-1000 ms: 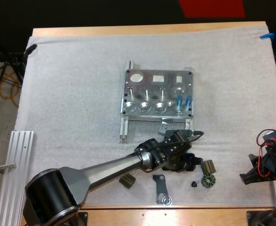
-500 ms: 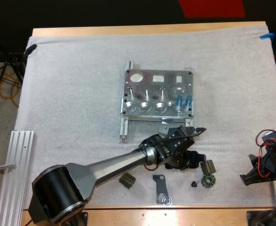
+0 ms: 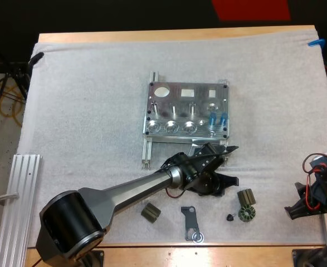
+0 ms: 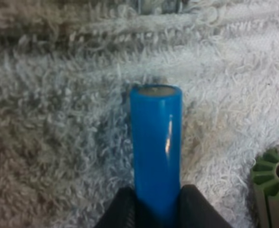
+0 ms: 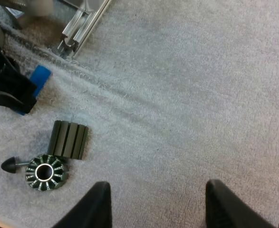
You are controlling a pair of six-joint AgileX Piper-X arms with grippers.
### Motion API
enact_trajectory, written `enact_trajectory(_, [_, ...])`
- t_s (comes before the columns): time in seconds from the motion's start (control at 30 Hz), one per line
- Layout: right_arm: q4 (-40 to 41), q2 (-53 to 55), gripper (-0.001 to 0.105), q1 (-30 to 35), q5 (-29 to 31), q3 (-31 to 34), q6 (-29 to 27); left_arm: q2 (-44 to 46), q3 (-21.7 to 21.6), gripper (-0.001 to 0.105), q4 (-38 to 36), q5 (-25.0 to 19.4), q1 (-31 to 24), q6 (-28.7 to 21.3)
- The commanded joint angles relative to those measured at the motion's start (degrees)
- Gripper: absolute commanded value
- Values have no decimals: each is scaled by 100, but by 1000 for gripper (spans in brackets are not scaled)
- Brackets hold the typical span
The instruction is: Load cells from right to left
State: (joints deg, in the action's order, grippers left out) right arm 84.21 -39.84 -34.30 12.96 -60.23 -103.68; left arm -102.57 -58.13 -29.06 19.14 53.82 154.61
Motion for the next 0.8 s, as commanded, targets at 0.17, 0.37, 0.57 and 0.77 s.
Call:
enact_trajectory(0.17, [5, 39, 44, -3, 18, -10, -136, -30, 24, 0, -71, 88, -2, -484])
enact_trajectory(0.37, [-91, 39, 44, -3, 18, -10, -215, 295, 24, 0, -577, -304, -2, -1512])
enact_trajectory(0.57, [-318, 39, 44, -3, -9, -10, -276, 806, 24, 0, -1377, -1033, -2, -2885])
enact_trajectory(0.77, [-582, 39, 44, -3, -51, -10, -321, 1350, 24, 0, -2031, -1733, -2, -3968])
